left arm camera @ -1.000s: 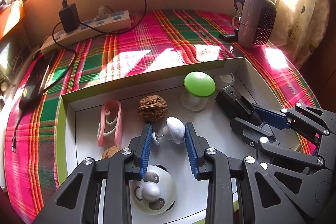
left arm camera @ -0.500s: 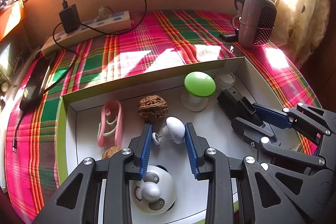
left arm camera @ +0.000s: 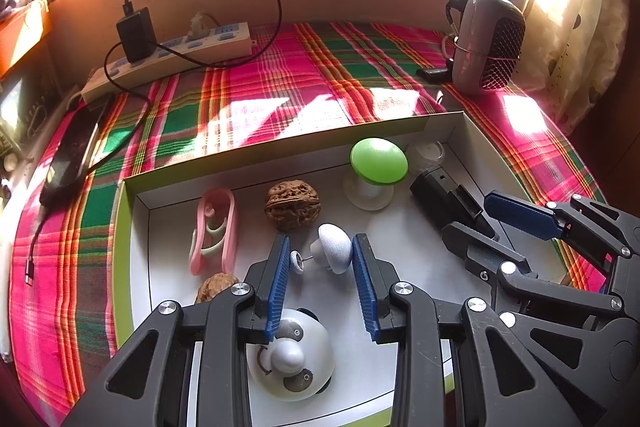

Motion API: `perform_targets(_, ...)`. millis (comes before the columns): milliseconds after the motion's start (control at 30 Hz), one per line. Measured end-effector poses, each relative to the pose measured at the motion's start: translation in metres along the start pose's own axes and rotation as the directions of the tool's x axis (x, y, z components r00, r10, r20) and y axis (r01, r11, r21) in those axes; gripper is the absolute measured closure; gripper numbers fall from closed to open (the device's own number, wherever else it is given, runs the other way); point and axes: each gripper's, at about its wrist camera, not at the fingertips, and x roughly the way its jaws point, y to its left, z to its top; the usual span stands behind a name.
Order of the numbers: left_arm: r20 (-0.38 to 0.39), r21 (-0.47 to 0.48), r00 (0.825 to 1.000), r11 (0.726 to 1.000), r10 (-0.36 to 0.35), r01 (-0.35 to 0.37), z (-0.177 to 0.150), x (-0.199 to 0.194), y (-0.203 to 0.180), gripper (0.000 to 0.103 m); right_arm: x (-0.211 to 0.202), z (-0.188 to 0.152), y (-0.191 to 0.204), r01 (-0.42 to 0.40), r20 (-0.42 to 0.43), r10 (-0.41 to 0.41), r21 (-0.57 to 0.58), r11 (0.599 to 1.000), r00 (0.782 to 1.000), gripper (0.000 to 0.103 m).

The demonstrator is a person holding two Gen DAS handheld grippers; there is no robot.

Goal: Organize objects
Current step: 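Lower the black device into the box and open the right tool, then lower the small white toy into the box and open the left tool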

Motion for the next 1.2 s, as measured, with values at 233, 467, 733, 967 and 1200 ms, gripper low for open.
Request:
perform_targets(233, 0.021, -0.007, 1.0, 1.0, -0.002, 0.002, -0.001, -0.011, 0.0, 0.073, -0.011, -0.002, -0.002, 0.001, 0.025, -0.001, 0.018, 1.0, 1.0, 0.062)
perform_targets(467, 0.057, -0.006, 0.998, 1.0, 0.001, -0.001, -0.006, -0.028, -0.003, 0.073, -0.027, -0.006, -0.003, 0.008, 0.054, -0.009, 0.028, 1.0, 0.998, 0.062)
perform_targets(733, 0.098, -0.018, 0.995, 1.0, 0.001, 0.0, -0.017, -0.054, -0.005, 0.073, -0.046, -0.015, -0.004, 0.015, 0.082, -0.019, 0.047, 0.999, 0.996, 0.062)
perform_targets(967, 0.122, -0.028, 0.992, 1.0, -0.004, 0.007, -0.03, -0.074, -0.004, 0.073, -0.063, -0.023, -0.004, 0.014, 0.104, -0.019, 0.047, 0.999, 0.994, 0.062)
perform_targets(1200, 0.122, -0.049, 0.992, 0.999, -0.014, 0.021, -0.049, -0.088, 0.002, 0.073, -0.073, -0.038, -0.01, 0.03, 0.102, -0.037, 0.073, 0.997, 0.994, 0.062)
